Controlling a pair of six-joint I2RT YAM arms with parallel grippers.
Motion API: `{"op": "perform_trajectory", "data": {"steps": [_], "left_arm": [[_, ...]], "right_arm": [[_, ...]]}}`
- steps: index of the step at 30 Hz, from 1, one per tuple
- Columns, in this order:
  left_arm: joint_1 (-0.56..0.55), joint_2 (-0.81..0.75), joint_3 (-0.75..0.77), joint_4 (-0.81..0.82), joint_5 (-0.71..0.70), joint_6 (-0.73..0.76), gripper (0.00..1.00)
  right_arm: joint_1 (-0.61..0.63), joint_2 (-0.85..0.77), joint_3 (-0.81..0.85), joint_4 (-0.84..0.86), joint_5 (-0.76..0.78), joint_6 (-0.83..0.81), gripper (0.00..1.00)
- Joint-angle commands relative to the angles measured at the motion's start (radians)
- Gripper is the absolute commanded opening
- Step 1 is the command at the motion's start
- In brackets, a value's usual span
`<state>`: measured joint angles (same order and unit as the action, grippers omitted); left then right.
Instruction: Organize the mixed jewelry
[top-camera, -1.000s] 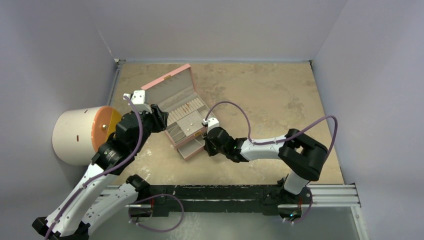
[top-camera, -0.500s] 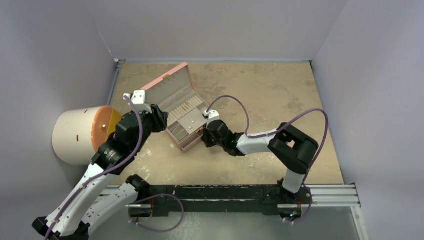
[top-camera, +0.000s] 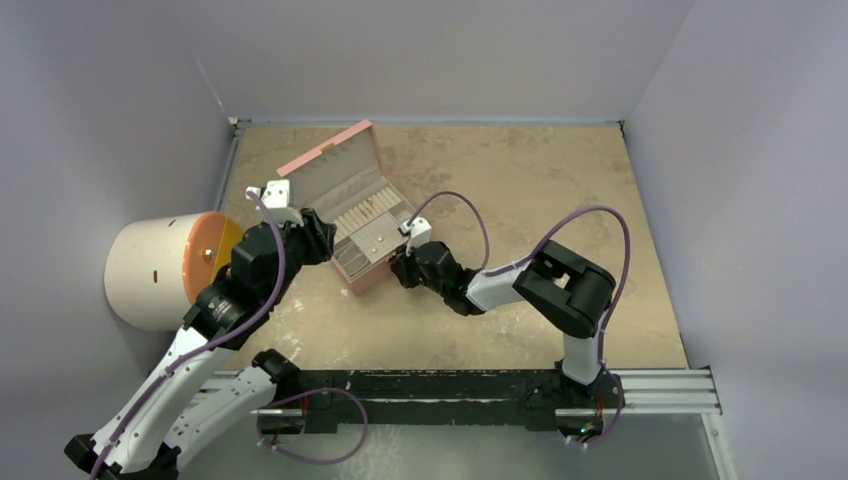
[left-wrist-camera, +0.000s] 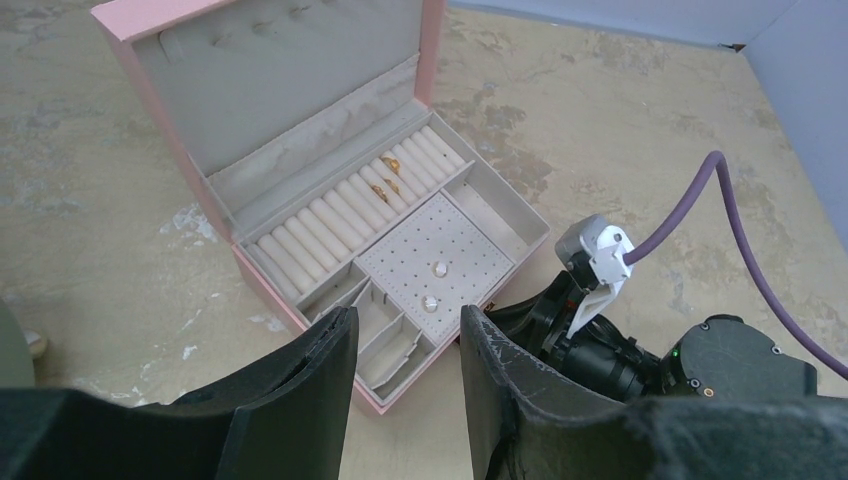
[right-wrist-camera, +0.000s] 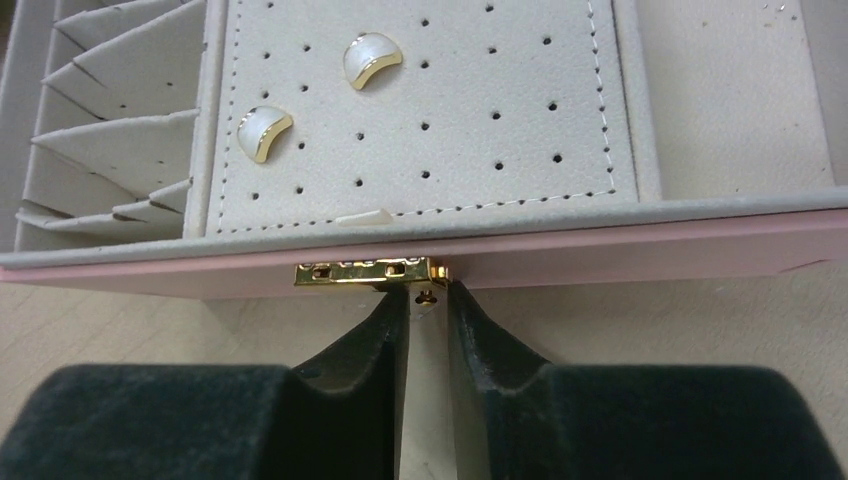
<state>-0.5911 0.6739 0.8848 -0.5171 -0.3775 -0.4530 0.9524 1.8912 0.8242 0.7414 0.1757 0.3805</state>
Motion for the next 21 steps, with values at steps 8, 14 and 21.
{"op": "perform_trajectory", "data": {"steps": [8, 14, 21], "left_arm": [[0.006, -0.004, 0.001, 0.033, 0.000, -0.003, 0.42], [0.007, 0.000, 0.002, 0.035, -0.004, -0.003, 0.42], [0.010, 0.009, 0.003, 0.036, -0.025, -0.004, 0.42]], "right_arm": [[-0.006, -0.027, -0.045, 0.219, 0.023, -0.064, 0.37], [-0.005, -0.124, -0.075, 0.109, -0.012, -0.066, 0.40], [-0.006, -0.276, -0.092, -0.062, -0.040, -0.081, 0.41]]}}
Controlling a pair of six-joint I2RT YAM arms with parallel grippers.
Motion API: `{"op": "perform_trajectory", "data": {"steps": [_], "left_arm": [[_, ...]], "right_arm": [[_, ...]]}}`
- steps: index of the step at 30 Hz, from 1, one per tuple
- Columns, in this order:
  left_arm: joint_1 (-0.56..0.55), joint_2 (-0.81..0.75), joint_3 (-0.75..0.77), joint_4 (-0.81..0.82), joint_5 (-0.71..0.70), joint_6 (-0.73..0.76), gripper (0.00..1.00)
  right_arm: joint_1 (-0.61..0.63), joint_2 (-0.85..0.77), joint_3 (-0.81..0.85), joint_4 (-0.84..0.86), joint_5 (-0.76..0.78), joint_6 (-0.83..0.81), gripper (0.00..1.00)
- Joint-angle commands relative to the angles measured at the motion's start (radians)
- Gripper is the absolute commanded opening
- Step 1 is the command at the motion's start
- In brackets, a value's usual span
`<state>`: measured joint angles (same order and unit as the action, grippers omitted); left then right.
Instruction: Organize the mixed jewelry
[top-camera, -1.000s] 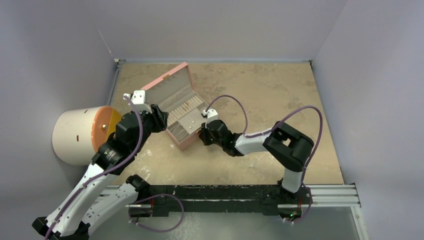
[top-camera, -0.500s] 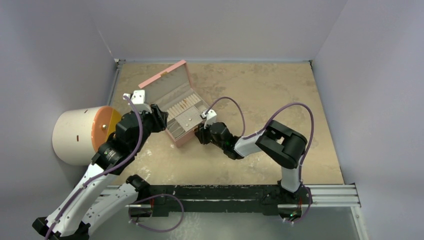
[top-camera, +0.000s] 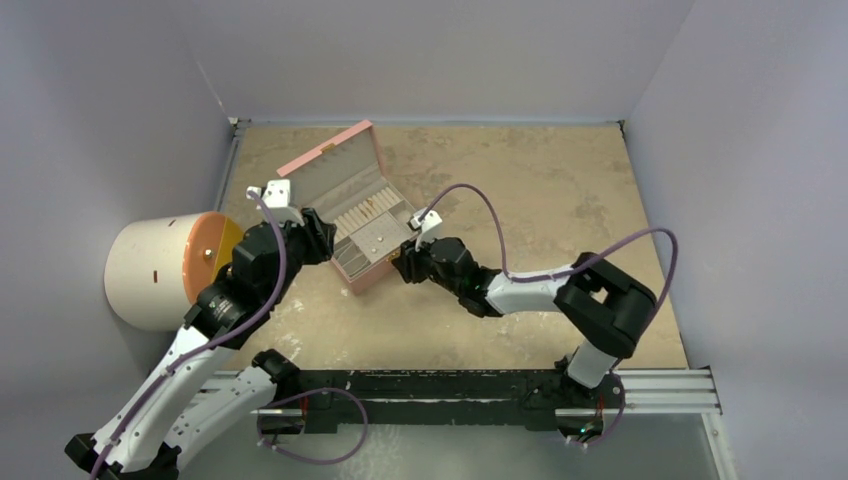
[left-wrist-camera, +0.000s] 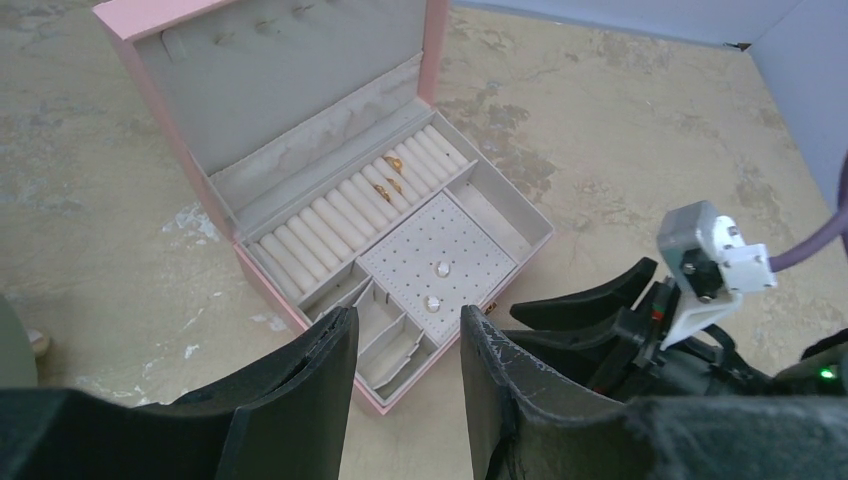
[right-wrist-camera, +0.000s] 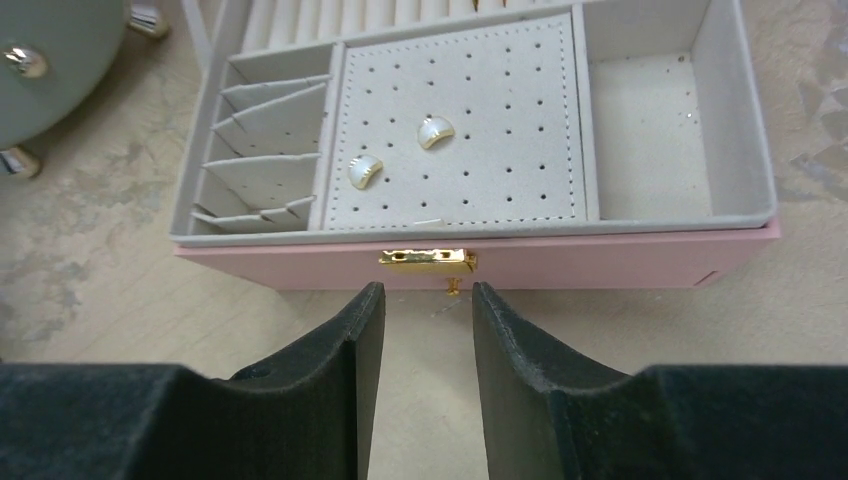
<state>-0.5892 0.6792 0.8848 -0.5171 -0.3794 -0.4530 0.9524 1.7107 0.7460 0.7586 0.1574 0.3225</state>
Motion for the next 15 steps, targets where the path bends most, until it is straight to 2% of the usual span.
{"op": "perform_trajectory", "data": {"steps": [1, 6, 15], "left_arm": [[0.008, 0.007, 0.003, 0.038, -0.027, -0.005, 0.42], [0.008, 0.041, 0.041, 0.050, -0.099, -0.021, 0.42], [0.008, 0.212, 0.247, 0.038, -0.368, 0.011, 0.38]], "right_arm": [[-0.006, -0.118, -0.020, -0.097, -0.023, -0.015, 0.41], [-0.007, -0.231, -0.017, -0.243, -0.059, 0.016, 0.40], [-0.006, -0.442, -0.032, -0.432, -0.062, 0.073, 0.37]]}}
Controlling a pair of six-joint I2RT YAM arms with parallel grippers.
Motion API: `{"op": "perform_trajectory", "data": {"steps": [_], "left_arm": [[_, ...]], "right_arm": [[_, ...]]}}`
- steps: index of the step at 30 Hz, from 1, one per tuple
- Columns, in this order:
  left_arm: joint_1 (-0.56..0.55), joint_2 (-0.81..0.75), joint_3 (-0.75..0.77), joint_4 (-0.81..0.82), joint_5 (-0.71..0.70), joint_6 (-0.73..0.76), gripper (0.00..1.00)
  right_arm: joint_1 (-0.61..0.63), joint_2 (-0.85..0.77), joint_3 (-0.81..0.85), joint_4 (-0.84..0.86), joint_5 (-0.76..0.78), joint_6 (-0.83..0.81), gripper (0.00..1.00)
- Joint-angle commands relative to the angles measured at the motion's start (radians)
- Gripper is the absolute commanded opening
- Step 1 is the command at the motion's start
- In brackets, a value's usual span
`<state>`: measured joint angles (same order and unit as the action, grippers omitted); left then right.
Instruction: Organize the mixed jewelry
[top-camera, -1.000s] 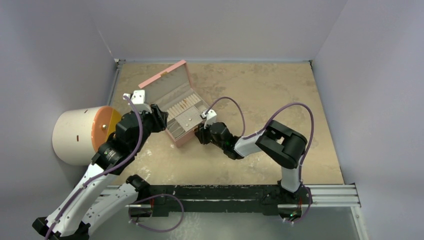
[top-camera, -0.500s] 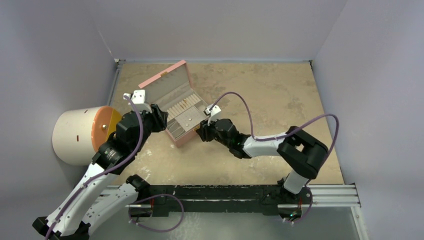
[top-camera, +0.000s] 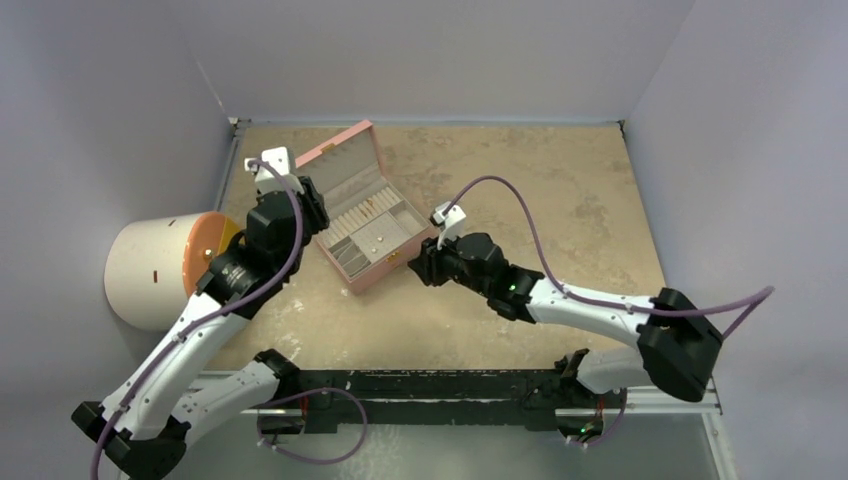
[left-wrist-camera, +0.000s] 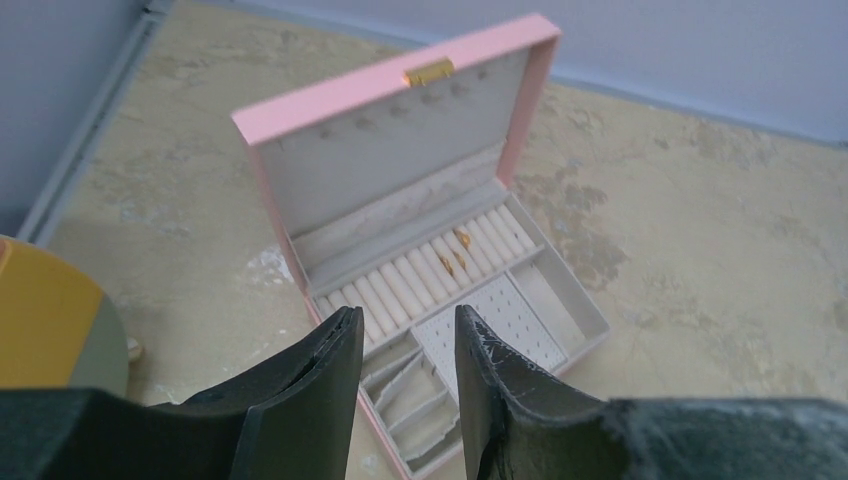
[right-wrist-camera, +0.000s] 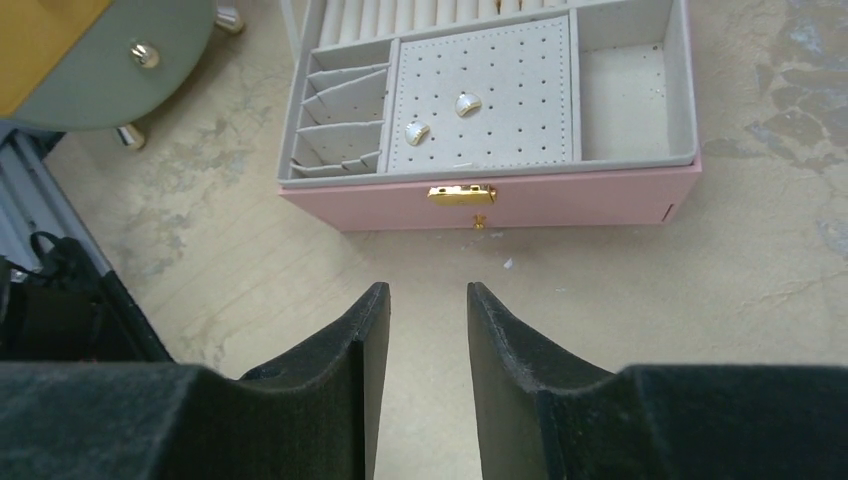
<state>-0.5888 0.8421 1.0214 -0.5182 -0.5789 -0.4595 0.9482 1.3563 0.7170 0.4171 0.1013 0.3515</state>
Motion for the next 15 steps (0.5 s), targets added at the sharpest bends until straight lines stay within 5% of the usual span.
{"op": "perform_trajectory", "data": {"steps": [1, 15], "left_arm": [[0.009, 0.070, 0.130, 0.043, -0.193, 0.020, 0.38], [0.128, 0.354, 0.336, 0.113, -0.207, 0.020, 0.39]], "right_arm": [[-0.002, -0.106, -0.010, -0.105, -0.007, 0.056, 0.36], [-0.002, -0.300, -0.143, -0.099, -0.057, 0.170, 0.30]]}}
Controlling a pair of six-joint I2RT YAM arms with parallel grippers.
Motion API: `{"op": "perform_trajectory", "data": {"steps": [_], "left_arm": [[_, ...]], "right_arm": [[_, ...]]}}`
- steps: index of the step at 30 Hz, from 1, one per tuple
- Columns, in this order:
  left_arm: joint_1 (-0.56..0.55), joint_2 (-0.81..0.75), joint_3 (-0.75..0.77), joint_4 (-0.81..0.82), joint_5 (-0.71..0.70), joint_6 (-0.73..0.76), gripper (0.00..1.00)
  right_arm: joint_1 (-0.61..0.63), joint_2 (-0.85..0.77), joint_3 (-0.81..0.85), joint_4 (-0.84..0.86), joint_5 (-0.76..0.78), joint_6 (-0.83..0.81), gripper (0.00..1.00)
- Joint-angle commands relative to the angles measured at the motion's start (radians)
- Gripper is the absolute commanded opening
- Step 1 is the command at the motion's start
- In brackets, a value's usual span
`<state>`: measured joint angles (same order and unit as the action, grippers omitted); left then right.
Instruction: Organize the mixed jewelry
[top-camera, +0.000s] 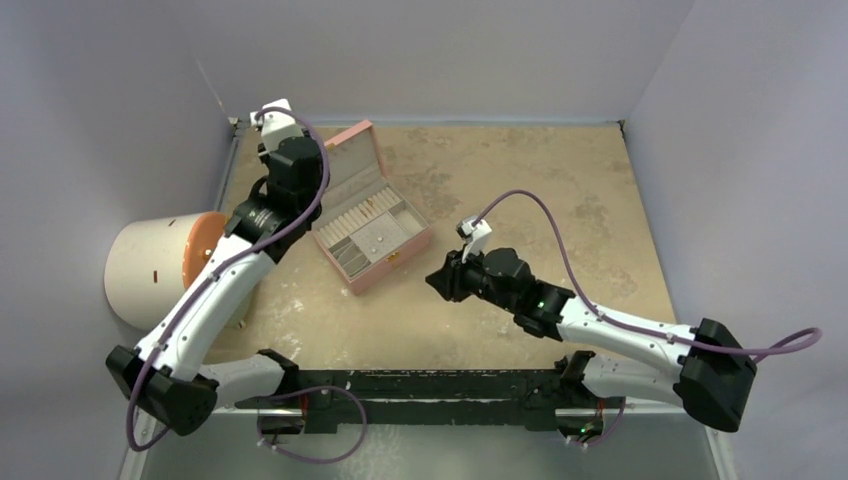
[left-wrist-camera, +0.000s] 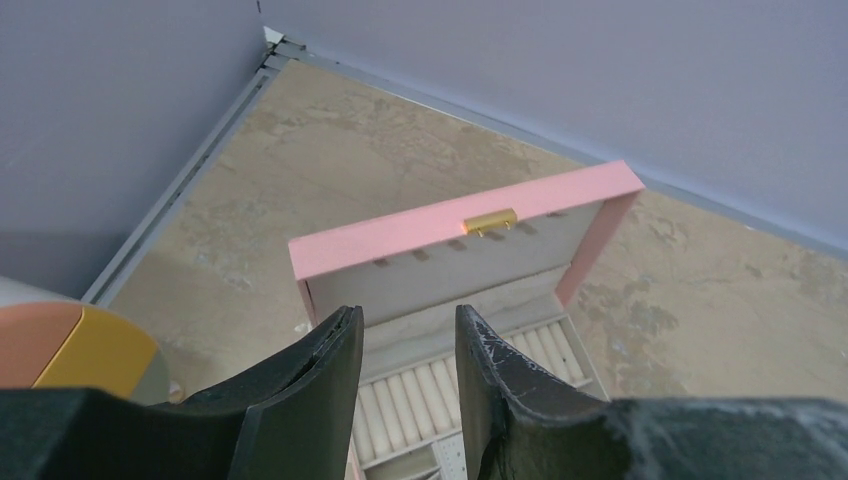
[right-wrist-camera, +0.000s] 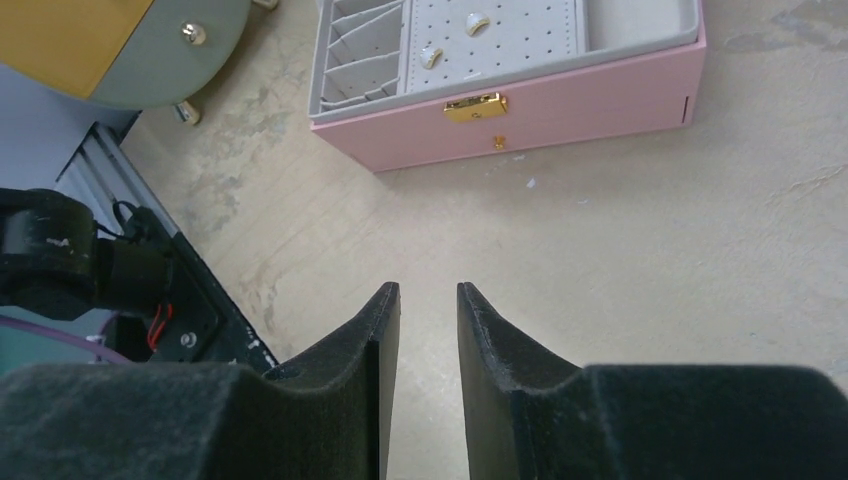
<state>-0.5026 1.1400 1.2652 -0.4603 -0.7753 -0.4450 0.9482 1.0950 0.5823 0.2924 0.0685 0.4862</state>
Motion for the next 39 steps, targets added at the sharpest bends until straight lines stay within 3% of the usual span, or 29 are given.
{"op": "perform_trajectory", "data": {"steps": [1, 6, 16, 23, 29, 39], "left_arm": [[0.049, 0.080, 0.105, 0.059, -0.018, 0.010, 0.39], [0.120, 0.195, 0.173, 0.064, -0.014, 0.023, 0.40], [0.334, 0.426, 0.312, -0.068, 0.217, -0.059, 0.42], [0.374, 0.517, 0.369, -0.158, 0.339, -0.085, 0.42], [0.374, 0.503, 0.324, -0.174, 0.429, -0.075, 0.40], [0.372, 0.393, 0.181, -0.170, 0.544, -0.090, 0.38]], "right_arm": [[-0.002, -0.045, -0.010, 0.028, -0.016, 0.034, 0.30], [-0.002, -0.070, -0.022, 0.043, -0.036, 0.035, 0.30], [-0.002, -0.143, -0.051, 0.013, -0.058, 0.042, 0.29], [-0.002, -0.169, -0.061, -0.008, -0.038, 0.041, 0.30], [-0.002, -0.102, -0.040, -0.012, 0.026, 0.031, 0.30], [-0.002, 0.094, 0.018, 0.058, -0.024, 0.028, 0.28]]}}
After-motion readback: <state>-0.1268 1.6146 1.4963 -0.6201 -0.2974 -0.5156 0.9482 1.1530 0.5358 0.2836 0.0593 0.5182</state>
